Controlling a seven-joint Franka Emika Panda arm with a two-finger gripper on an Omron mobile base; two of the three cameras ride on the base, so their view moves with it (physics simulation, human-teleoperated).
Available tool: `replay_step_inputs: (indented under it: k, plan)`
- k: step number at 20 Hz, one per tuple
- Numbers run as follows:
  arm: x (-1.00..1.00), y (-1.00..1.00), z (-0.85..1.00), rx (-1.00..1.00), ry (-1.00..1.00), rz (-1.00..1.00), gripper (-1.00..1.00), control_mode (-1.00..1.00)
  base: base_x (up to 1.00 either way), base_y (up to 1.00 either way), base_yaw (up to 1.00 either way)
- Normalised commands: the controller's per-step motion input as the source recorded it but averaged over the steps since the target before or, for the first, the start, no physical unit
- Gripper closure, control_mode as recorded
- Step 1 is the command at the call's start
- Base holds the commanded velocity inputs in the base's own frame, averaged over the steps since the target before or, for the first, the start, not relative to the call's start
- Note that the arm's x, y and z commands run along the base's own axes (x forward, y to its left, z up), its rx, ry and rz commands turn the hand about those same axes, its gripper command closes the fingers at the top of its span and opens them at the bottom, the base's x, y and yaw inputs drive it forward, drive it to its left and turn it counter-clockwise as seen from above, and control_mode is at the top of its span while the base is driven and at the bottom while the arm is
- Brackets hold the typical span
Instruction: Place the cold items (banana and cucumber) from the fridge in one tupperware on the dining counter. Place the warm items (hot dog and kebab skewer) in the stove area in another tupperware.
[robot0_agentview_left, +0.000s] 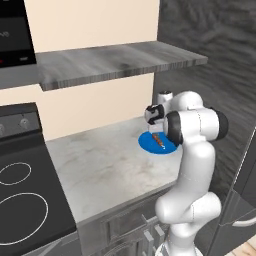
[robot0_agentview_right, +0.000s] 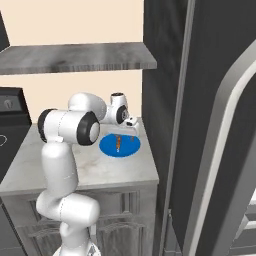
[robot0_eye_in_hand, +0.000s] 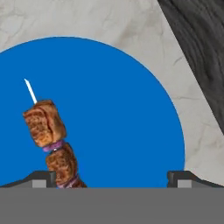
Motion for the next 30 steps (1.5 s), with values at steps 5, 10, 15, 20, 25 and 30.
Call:
replay_step_inputs:
  k: [5,10,15,20,25,30]
  plan:
    - [0.32,0.07,-0.3,0.0,0.0,0.07,-1.0,-1.0,0.0,0.0,0.0]
    - [-0.28,0.32,0.03,0.0,-0.01,0.0,-1.0,-1.0,0.0,0.0,0.0]
    - [-0.11,0.32,-0.01,0.0,0.0,0.02,-1.0,-1.0,0.0,0.0,0.0]
    - [0.0,-0.05,-0.26,0.0,0.0,0.0,-1.0,-1.0,0.0,0.0,0.0]
    - [-0.13,-0.1,-0.19,0.0,0.0,0.02,-1.0,-1.0,0.0,0.0,0.0]
    - [-0.26,0.0,-0.17,0.0,0.0,0.01,-1.0,-1.0,0.0,0.0,0.0]
